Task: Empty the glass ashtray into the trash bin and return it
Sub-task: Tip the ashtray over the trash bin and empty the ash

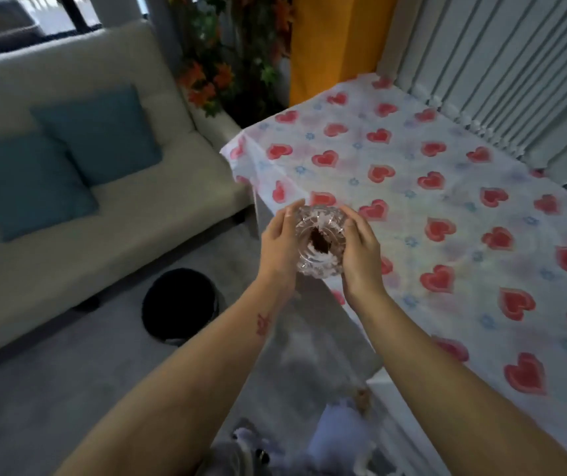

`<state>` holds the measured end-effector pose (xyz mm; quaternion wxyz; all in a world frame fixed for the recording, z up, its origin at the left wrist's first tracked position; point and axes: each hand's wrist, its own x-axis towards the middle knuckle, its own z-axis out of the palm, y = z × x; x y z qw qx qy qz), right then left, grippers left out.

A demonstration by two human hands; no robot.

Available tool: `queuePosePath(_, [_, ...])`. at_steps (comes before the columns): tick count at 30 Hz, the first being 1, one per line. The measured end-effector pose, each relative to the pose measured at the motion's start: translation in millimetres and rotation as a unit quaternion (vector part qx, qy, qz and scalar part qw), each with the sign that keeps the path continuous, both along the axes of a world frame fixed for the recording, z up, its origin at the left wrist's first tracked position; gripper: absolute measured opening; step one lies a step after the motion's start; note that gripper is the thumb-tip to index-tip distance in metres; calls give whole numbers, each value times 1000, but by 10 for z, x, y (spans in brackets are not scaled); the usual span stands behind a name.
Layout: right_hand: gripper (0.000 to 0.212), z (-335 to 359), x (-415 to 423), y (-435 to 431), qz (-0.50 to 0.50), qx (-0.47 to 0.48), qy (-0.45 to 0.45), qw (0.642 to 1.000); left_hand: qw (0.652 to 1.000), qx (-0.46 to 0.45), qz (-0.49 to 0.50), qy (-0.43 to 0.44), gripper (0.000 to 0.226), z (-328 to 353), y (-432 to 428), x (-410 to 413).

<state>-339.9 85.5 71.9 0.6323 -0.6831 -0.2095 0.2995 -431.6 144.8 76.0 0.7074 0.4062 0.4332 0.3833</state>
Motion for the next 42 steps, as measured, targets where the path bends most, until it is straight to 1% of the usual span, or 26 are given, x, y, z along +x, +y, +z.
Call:
queuePosePath(3, [31, -56, -509, 220, 45, -10, 6, 999, 998, -7, 59, 8, 23, -82, 146, -570])
queuePosePath(7, [30, -110, -1083, 490, 119, -19, 25, 992, 991, -30, 130, -9, 27, -173, 300, -1196])
queuePosePath(10, [32, -168, -1410, 688, 165, -16, 66, 984, 983, -41, 176, -15, 28, -241, 412, -1560])
queuePosePath(15, [35, -394, -1811, 1039, 230, -28, 96, 968, 966, -49, 253, -21, 30, -440, 606, -1958])
queuePosePath(21, [34, -881, -2076, 1437, 285, -48, 68, 955, 947, -70, 315, -2, 28, -987, 875, -2218])
queuePosePath(23, [34, -1167, -2142, 1549, 299, -58, 61, 951, 943, -78, 324, 7, 27, -1250, 967, -2286])
queuePosePath(26, [34, -1702, -2231, 1691, 304, -82, 20, 949, 938, -80, 337, 17, 27, -1753, 1077, -2381])
queuePosePath(34, [32, -3280, -2476, 1908, 328, -97, -54, 938, 936, -80, 342, 34, 29, -3302, 1265, -2603])
queuePosePath(39, [31, -4158, -2607, 2019, 316, -102, -82, 940, 933, -80, 347, 59, 27, -4242, 1370, -2727])
queuePosePath(42, [31, -4625, -2665, 2106, 318, -92, -78, 940, 931, -72, 353, 64, 28, -4714, 1441, -2776])
